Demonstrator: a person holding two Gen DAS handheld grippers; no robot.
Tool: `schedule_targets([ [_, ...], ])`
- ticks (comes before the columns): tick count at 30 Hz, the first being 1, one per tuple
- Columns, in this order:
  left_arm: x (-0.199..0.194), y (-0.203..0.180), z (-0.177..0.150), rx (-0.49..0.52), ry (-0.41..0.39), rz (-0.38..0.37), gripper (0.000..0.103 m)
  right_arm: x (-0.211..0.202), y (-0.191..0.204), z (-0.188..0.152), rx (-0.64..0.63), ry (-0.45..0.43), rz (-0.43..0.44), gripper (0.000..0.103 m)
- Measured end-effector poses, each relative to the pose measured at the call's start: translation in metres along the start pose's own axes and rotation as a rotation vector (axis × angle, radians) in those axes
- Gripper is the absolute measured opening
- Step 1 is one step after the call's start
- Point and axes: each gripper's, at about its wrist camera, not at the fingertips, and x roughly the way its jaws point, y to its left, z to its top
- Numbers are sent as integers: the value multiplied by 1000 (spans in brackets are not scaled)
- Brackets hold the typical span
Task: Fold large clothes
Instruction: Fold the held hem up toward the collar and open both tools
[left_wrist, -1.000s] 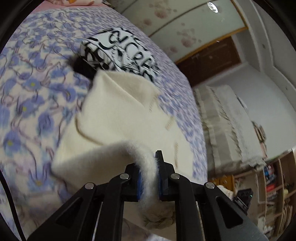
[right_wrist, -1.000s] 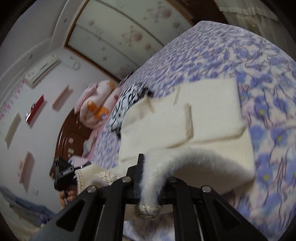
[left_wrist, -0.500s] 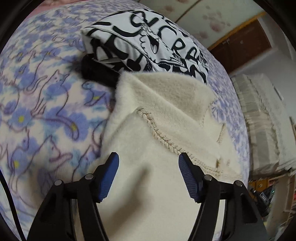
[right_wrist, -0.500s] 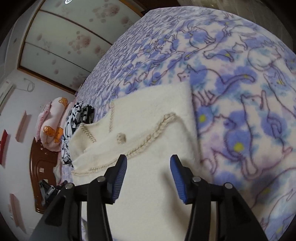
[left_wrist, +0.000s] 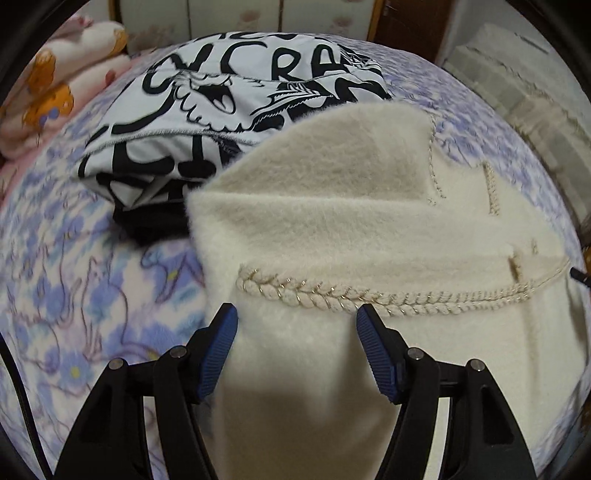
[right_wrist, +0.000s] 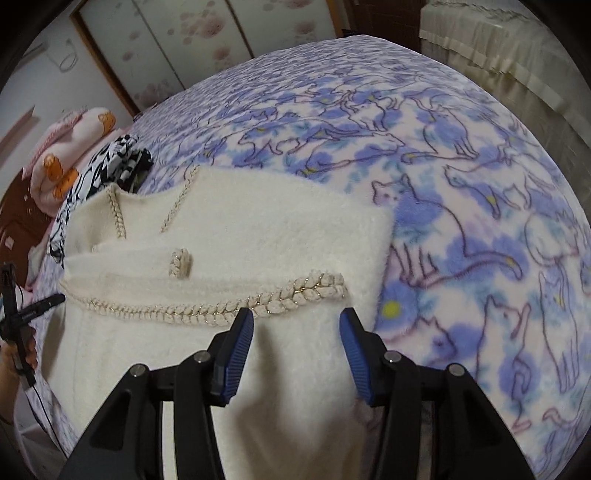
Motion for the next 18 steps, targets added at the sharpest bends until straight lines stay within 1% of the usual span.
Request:
schedule_targets([
  [2,4,0,1,36,6,21,66,1,7,-2,-63,6,-23,50],
  [5,8,3,1,52,14,10,68,2,17,-5,-157,18,-71,50],
  [8,8,4,-1,63,4,3,68,4,20,-5,-199,26,-100,50],
  [11,8,4,-2,82,0,0,68,9,17,-2,-200,37,-130,50],
  [13,12,3,0,81,8,-9,68,12,11,0,-170,47,-121,51],
  [15,16,4,2,84,18,-17,70,14,9,2,-160,43,-126,55],
  [18,21,1,5,98,26,-12,74,17,14,2,-173,38,-144,55],
])
